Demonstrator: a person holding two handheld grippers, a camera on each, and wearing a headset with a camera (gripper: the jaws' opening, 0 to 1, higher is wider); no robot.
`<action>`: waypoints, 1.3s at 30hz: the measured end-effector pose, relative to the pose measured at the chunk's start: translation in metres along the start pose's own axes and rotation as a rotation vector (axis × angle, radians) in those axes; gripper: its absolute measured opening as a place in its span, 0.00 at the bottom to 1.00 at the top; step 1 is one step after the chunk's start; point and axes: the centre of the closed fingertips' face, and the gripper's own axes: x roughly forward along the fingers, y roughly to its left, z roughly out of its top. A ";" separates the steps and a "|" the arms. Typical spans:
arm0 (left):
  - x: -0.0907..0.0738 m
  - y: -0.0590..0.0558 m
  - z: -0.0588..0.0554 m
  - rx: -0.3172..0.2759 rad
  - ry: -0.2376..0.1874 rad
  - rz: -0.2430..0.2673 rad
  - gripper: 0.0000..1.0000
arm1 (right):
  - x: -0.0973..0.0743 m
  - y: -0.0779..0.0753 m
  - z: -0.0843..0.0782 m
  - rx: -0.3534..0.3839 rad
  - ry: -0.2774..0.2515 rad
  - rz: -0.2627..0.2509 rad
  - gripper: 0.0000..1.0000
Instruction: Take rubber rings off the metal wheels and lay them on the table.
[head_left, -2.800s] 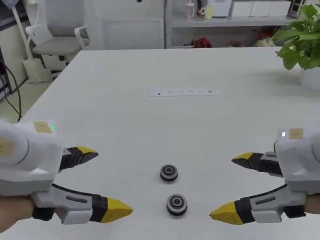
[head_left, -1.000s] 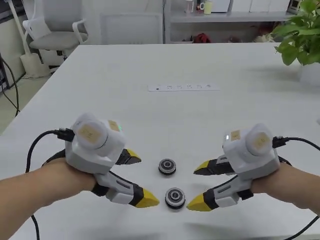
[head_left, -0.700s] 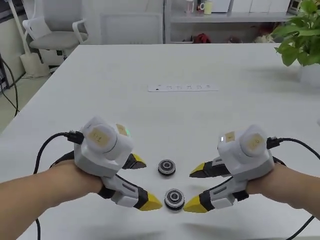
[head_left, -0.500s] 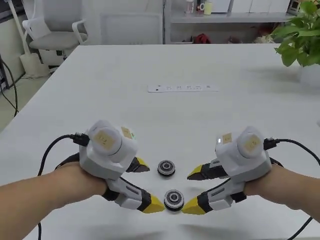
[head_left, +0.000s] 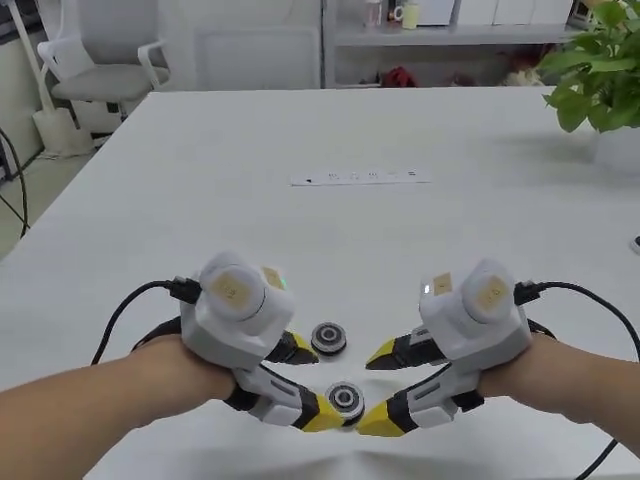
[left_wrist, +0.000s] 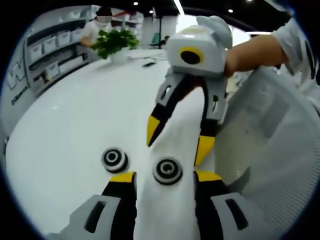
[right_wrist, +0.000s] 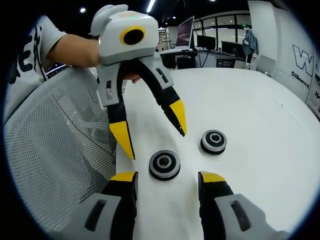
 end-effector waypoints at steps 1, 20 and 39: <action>0.002 -0.001 0.000 0.000 -0.001 -0.004 0.44 | 0.000 0.000 -0.001 0.001 0.001 -0.001 0.45; 0.014 -0.013 0.001 0.013 -0.010 -0.035 0.31 | 0.000 -0.001 -0.007 0.024 0.010 -0.003 0.46; 0.017 -0.005 -0.002 0.045 -0.022 0.036 0.16 | 0.003 0.002 -0.006 0.026 0.007 0.007 0.44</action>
